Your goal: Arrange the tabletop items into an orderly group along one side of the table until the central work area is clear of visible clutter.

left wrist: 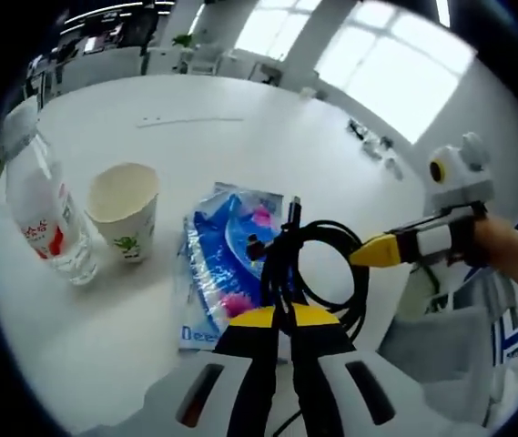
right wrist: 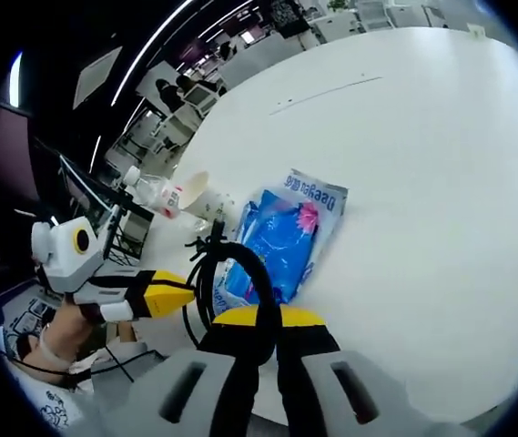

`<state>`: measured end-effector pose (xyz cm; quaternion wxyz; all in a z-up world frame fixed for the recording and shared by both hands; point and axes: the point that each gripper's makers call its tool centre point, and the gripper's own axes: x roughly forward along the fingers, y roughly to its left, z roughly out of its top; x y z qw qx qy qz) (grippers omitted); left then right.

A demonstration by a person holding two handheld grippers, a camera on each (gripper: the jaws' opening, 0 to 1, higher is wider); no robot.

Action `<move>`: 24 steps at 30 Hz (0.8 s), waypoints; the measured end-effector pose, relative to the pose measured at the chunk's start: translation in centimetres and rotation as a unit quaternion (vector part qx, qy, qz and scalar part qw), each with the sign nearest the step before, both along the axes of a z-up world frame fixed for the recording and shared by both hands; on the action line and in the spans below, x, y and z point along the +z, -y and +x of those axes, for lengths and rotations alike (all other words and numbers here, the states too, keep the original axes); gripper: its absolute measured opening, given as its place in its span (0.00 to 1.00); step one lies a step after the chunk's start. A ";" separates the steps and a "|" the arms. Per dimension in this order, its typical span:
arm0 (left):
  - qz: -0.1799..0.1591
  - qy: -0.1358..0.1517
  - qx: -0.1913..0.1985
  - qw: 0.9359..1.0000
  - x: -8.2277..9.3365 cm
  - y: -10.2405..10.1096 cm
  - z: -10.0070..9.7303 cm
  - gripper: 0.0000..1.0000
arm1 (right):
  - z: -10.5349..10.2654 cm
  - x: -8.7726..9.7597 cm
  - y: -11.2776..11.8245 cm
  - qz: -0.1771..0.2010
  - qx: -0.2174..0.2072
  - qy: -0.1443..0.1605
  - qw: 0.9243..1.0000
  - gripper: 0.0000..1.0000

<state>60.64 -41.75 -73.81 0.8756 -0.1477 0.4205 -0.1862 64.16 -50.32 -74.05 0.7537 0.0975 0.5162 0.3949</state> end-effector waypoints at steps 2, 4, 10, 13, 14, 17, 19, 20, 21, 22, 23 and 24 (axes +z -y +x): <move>0.001 0.002 -0.004 1.000 0.1 0.8 0.5 0.00 | 0.3 0.1 0.9 0.000 -0.007 -0.001 1.000 0.02; -0.001 0.003 -0.007 1.000 0.2 1.6 0.9 0.00 | 0.5 0.1 1.7 0.001 -0.011 0.001 1.000 0.02; -0.004 0.000 -0.021 1.000 0.3 3.8 2.2 0.00 | 1.4 0.1 4.0 0.007 -0.029 -0.011 0.999 0.02; 0.004 0.002 -0.030 1.000 0.2 4.9 2.9 0.00 | 1.9 0.0 4.9 0.007 -0.035 -0.010 0.999 0.02; 0.004 0.000 -0.033 0.999 0.1 5.1 3.0 0.00 | 2.1 0.0 5.3 0.008 -0.037 -0.011 0.999 0.02; -0.001 -0.003 -0.036 0.999 -0.1 6.0 3.5 0.00 | 2.7 -0.1 6.3 0.007 -0.040 -0.012 0.999 0.02; -0.002 -0.002 -0.041 0.999 -0.3 6.7 3.9 0.00 | 2.9 -0.3 7.0 0.006 -0.043 -0.015 0.999 0.02; -0.001 -0.003 -0.044 0.999 -0.4 6.9 4.0 0.00 | 3.1 -0.5 7.3 0.006 -0.047 -0.017 0.999 0.02; -0.001 -0.004 -0.045 0.999 -0.5 7.2 4.1 0.00 | 3.2 -0.6 7.5 0.005 -0.047 -0.019 0.999 0.02; 0.001 -0.004 -0.048 0.999 -0.6 7.4 4.2 0.00 | 3.3 -0.7 7.7 0.004 -0.047 -0.020 0.999 0.02; 0.000 -0.005 -0.048 0.999 -0.7 7.6 4.4 0.00 | 3.4 -0.8 8.0 0.004 -0.048 -0.021 0.999 0.02; -0.002 -0.006 -0.048 0.999 -0.9 7.8 4.5 0.00 | 3.4 -0.9 8.1 0.004 -0.048 -0.022 0.999 0.02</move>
